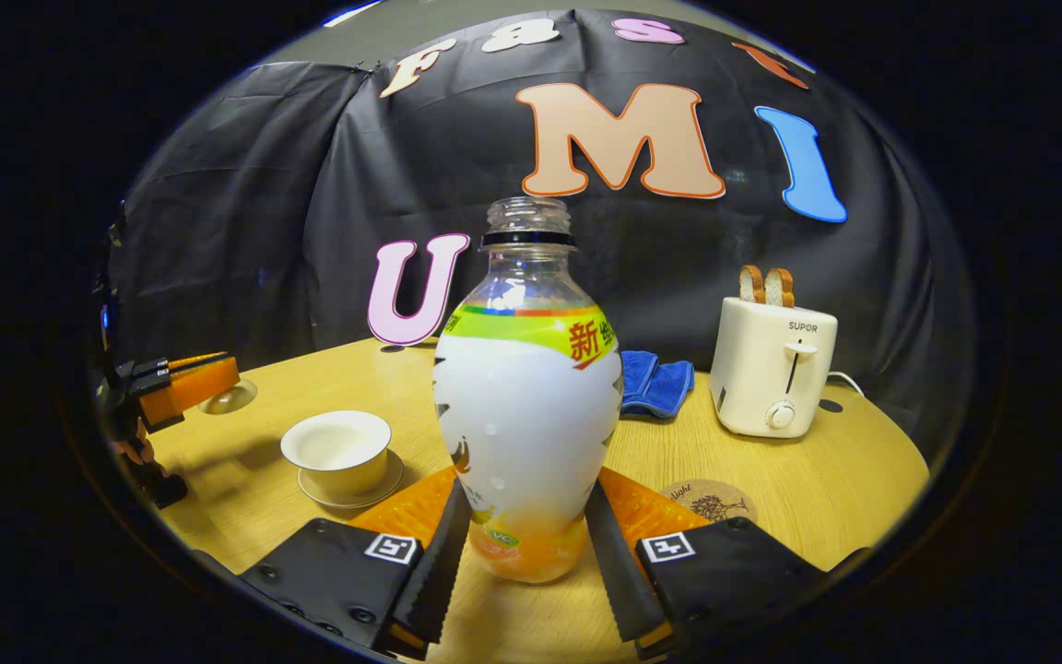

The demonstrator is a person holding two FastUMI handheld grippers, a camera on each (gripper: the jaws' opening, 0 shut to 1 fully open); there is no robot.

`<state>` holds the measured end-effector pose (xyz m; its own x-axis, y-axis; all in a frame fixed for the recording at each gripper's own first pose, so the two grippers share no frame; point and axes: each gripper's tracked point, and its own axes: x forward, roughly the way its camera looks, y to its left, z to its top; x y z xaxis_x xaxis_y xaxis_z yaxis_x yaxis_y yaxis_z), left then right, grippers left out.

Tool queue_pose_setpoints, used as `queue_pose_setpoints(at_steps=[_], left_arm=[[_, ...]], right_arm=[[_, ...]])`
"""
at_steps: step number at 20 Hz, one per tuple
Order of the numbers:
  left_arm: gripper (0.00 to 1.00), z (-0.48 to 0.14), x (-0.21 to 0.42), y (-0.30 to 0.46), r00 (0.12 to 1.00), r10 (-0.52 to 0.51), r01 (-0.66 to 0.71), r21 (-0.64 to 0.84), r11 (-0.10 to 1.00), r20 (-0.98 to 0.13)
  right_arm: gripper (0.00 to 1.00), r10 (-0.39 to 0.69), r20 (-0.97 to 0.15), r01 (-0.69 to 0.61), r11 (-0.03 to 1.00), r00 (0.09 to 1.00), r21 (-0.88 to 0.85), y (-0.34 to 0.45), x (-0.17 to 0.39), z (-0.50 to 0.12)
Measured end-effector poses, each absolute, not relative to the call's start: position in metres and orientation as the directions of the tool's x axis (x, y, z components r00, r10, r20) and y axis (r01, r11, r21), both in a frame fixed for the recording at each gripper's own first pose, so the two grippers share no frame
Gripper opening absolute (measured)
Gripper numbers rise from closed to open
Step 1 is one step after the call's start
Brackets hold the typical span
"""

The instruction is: Open the teacup lid with one hand, grasp the water bottle and pour water into the teacup with the other hand; after pouring, place the water bottle on the coaster and then close the teacup lid.

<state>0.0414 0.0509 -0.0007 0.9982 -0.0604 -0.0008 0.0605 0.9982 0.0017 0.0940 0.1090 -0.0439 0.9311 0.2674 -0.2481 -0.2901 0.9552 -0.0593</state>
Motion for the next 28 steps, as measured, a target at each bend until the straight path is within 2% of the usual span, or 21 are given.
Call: queue_pose_setpoints(at_steps=[1, 3, 6, 10, 13, 17, 23, 28], left_arm=[[0.27, -0.001, 0.042, 0.053, 0.998, -0.056, 0.056, 0.003, 0.998, 0.0], [0.27, -0.001, 0.043, 0.055, 0.999, -0.053, 0.053, 0.002, 0.999, -0.001], [0.27, 0.0, 0.043, 0.055, 0.999, -0.053, 0.053, 0.002, 0.999, -0.002], [0.27, 0.0, 0.043, 0.055, 0.999, -0.053, 0.053, 0.002, 0.999, -0.002], [0.27, -0.001, 0.043, 0.055, 0.999, -0.053, 0.053, 0.002, 0.999, -0.002], [0.27, -0.001, 0.042, 0.055, 0.999, -0.054, 0.054, 0.002, 0.999, -0.002], [0.24, -0.002, 0.043, 0.054, 0.998, -0.056, 0.056, 0.001, 0.998, -0.004], [0.25, -0.001, 0.043, 0.054, 0.998, -0.062, 0.062, 0.0, 0.998, -0.005]], right_arm=[[0.72, 0.256, -0.243, -0.283, 0.956, 0.936, -0.083, 0.107, 0.092, -0.043], [0.65, 0.23, -0.237, -0.269, 0.952, 0.944, -0.145, 0.103, 0.093, -0.041], [0.65, 0.196, -0.233, -0.249, 0.941, 0.952, -0.227, 0.095, 0.093, -0.03], [0.65, 0.124, -0.175, -0.193, 0.866, 0.977, -0.462, 0.078, 0.102, -0.007], [0.65, 0.076, -0.144, -0.151, 0.759, 0.987, -0.633, 0.072, 0.105, -0.003], [0.65, 0.07, -0.092, -0.115, 0.582, 0.993, -0.805, 0.08, 0.105, -0.001], [0.65, 0.081, -0.023, -0.05, 0.341, 0.996, -0.939, 0.088, 0.108, 0.002], [0.65, 0.124, -0.01, -0.032, 0.183, 0.992, -0.983, 0.105, 0.104, -0.006]])
